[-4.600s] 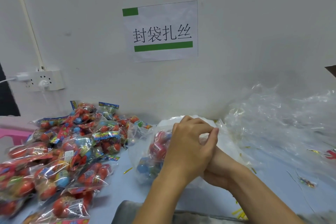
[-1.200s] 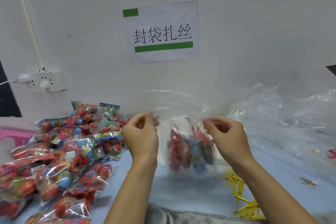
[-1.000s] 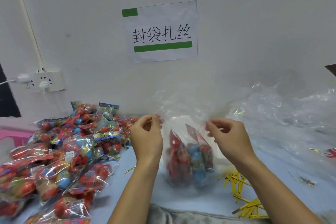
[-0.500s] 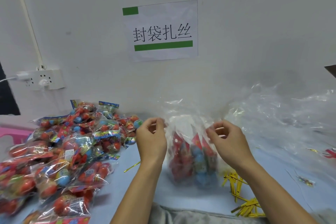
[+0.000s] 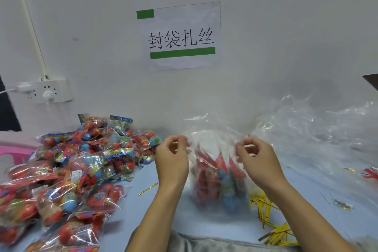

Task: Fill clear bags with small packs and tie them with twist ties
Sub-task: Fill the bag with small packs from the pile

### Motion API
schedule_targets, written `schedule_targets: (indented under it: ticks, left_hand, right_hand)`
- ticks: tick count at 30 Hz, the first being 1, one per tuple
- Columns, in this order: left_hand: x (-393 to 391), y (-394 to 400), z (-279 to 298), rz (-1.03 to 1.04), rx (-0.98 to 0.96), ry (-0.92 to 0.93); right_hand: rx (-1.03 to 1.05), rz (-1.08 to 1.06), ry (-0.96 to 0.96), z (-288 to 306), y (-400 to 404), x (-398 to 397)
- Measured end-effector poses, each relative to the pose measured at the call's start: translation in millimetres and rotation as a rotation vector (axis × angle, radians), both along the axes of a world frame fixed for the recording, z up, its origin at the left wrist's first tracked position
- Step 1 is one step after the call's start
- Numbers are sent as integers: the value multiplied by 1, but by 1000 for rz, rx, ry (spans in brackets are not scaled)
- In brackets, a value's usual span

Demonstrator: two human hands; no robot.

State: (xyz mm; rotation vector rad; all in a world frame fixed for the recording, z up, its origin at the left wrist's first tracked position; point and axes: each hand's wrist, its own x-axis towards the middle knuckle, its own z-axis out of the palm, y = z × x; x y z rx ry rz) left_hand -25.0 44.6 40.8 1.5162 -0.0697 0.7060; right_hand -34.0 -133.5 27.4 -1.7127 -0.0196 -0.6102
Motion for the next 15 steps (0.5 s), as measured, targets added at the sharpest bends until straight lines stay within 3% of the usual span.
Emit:
schedule_targets:
  ticks: [4, 7, 12, 15]
  left_hand:
    - [2, 5, 8, 51, 36, -121]
    - [1, 1, -1, 13, 18, -2]
    - [0, 4, 17, 34, 20, -203]
    - [-1, 1, 4, 3, 42, 13]
  right_hand:
    - [76, -20, -113, 11, 0, -2]
    - [49, 9, 34, 2, 0, -3]
    - [49, 38, -110, 12, 6, -5]
    - [46, 26, 29, 1, 5, -4]
